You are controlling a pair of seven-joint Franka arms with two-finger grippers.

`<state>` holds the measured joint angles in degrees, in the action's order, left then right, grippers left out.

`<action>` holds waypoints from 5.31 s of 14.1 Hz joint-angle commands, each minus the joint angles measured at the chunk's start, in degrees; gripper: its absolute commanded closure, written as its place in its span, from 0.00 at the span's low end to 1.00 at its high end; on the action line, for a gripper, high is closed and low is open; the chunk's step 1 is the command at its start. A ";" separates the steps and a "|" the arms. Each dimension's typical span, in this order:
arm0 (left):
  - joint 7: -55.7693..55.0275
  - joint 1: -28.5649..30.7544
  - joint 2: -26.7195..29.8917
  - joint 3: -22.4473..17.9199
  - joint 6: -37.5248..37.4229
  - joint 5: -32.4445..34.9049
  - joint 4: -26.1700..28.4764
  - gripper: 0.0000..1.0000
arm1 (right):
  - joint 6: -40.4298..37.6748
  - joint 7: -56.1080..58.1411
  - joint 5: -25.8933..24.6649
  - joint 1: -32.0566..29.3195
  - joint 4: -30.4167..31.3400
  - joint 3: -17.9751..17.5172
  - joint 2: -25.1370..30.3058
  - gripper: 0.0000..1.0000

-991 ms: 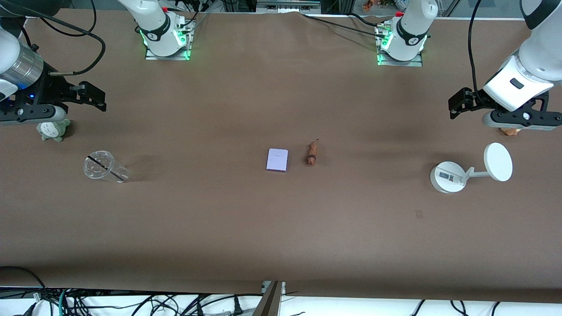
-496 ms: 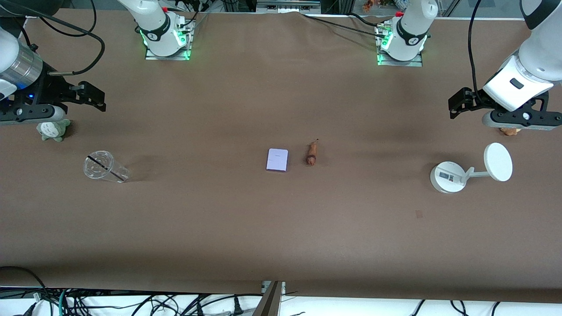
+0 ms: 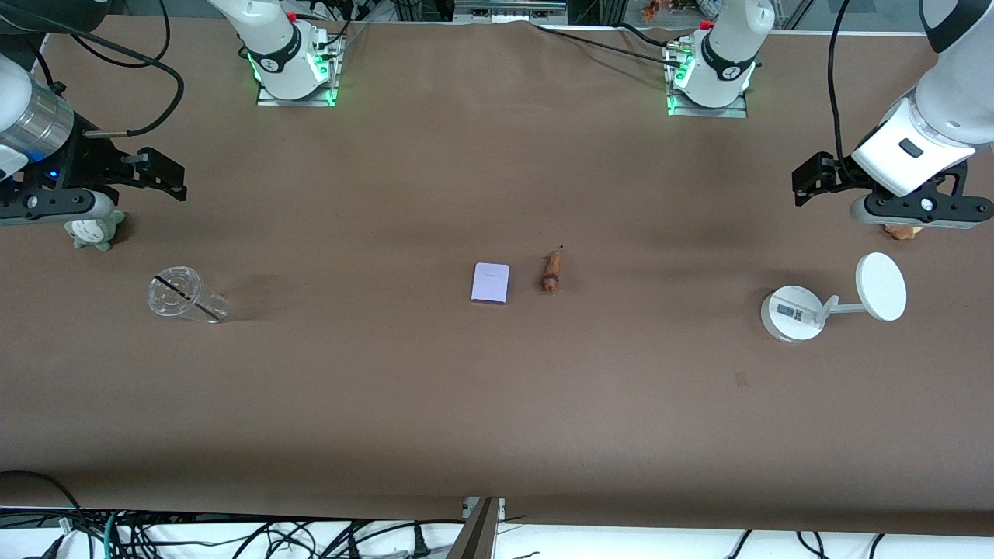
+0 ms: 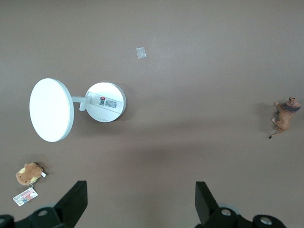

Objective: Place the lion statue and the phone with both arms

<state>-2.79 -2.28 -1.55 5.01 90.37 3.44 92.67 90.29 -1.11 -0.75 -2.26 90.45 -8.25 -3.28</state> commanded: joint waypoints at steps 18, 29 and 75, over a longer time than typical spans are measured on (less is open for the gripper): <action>-16.72 -16.60 -16.90 4.31 25.60 -8.45 5.05 0.00 | -1.35 0.49 0.40 0.59 -1.42 -0.28 -1.99 0.00; -16.73 -24.96 -30.34 4.31 67.02 -7.48 19.92 0.00 | -1.35 0.85 0.57 0.41 -1.42 -0.19 -1.99 0.00; 8.94 7.73 -26.04 3.87 49.90 0.16 21.59 0.20 | 6.72 -25.40 0.84 19.38 -3.69 -0.10 -11.47 0.00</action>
<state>5.80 4.68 -27.92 8.29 139.61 2.47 113.83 95.37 -22.14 -0.50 14.99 89.92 -8.73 -11.52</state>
